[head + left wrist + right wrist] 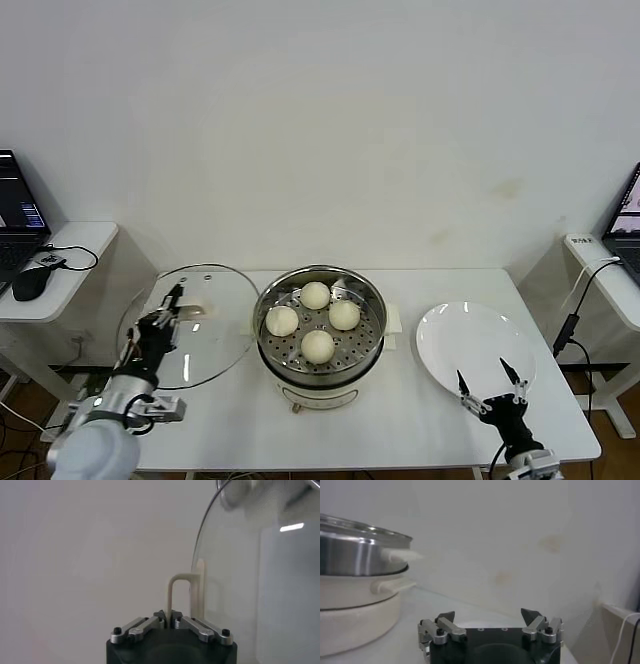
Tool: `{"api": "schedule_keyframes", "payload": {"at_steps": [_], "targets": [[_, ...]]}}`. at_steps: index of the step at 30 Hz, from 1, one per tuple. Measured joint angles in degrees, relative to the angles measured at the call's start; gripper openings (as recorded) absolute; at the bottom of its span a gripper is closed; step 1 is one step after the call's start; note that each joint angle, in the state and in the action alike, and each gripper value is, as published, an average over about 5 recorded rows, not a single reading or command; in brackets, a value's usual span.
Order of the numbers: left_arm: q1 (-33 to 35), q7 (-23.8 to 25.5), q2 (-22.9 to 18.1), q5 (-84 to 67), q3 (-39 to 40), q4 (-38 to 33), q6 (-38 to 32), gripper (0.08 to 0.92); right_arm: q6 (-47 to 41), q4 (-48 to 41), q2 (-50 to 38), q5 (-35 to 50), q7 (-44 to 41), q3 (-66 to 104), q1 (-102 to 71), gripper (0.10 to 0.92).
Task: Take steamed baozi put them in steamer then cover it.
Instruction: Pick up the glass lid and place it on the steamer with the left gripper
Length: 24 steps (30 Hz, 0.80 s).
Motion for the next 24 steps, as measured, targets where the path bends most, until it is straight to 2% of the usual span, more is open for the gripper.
{"api": "schedule_keyframes", "payload": {"at_steps": [11, 24], "targets": [[-8.35, 4.47, -3.1, 5.98, 10.9, 0.26, 5.75, 0.143, -0.15, -1.77, 3.05, -8.24, 2.81, -1.99, 0.73, 0.823], [-16.35, 10.35, -12.41, 15.47, 21.07, 4.56, 9.8, 0.143, 0.51, -3.64, 5.05, -14.22, 4.63, -2.62, 1.23, 0.823]]}}
